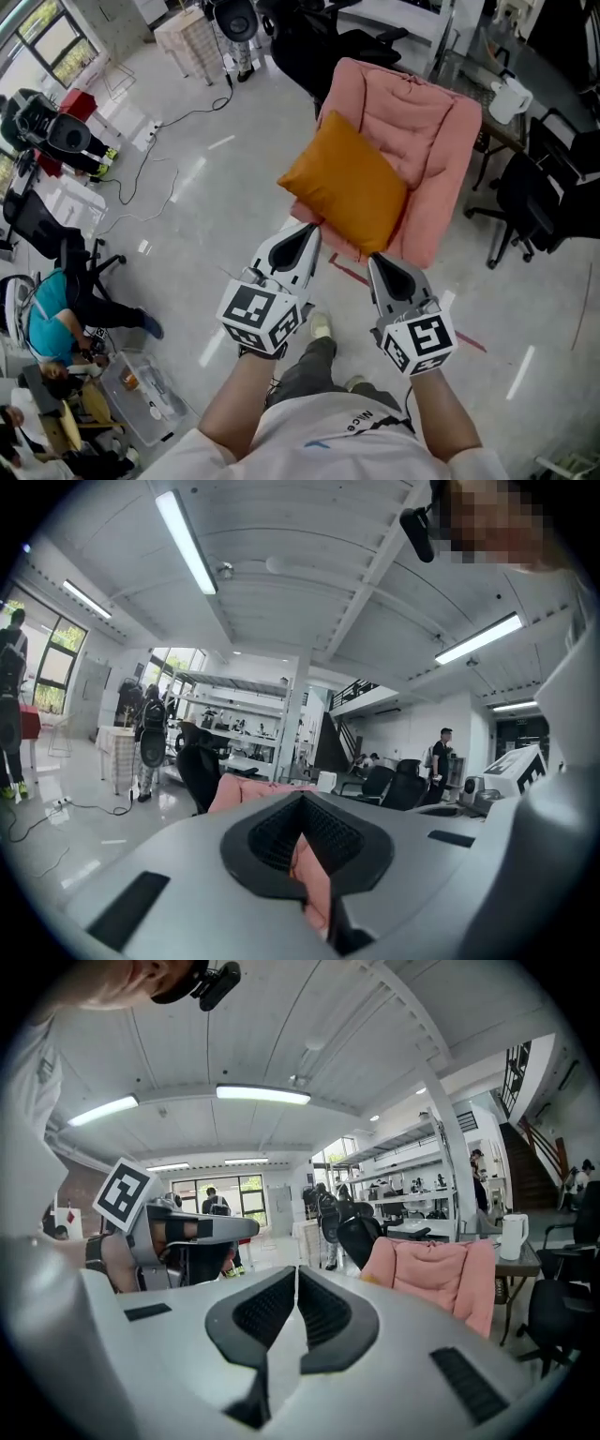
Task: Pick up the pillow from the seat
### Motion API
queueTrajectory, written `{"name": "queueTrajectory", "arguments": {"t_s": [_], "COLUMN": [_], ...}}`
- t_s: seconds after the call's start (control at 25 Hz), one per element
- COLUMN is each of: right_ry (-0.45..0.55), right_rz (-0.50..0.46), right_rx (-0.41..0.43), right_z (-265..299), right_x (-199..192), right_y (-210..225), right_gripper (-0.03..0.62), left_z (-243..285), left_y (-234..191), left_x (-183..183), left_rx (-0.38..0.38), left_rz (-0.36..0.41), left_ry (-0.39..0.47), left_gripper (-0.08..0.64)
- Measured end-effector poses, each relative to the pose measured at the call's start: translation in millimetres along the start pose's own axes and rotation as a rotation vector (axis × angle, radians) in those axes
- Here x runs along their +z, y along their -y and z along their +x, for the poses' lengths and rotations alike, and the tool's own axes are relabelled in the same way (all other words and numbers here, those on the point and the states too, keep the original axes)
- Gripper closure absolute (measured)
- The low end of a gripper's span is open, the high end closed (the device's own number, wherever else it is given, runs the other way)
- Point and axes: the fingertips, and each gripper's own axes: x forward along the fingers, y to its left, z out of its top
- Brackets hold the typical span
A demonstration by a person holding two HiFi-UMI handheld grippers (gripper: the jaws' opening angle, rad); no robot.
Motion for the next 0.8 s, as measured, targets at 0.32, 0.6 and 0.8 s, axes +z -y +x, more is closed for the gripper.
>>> {"name": "queueTrajectory", "arguments": {"t_s": [0.32,0.6,0.8], "right_ry": [-0.111,-0.193,-0.239], "right_rz": [-0.027,-0.033,-0.057], "right_rx": [-0.067,-0.103,-0.137], "right_z": [97,151,189], "right_x": [-54,-136,-204], "right_y": [30,79,125], "right_gripper": [0.574,0.572,0.569], "left_z": [65,120,161], "left_y": [-93,-149,-188], "left_x": [-50,-134,-197], "left_rx": [0.007,0.079,0.154], "left_rz": [-0.041,-0.1,-0.135], "left_ry": [-0.08,-0.148,-0.186], "left_gripper": [0.549,0.548,0.498]}}
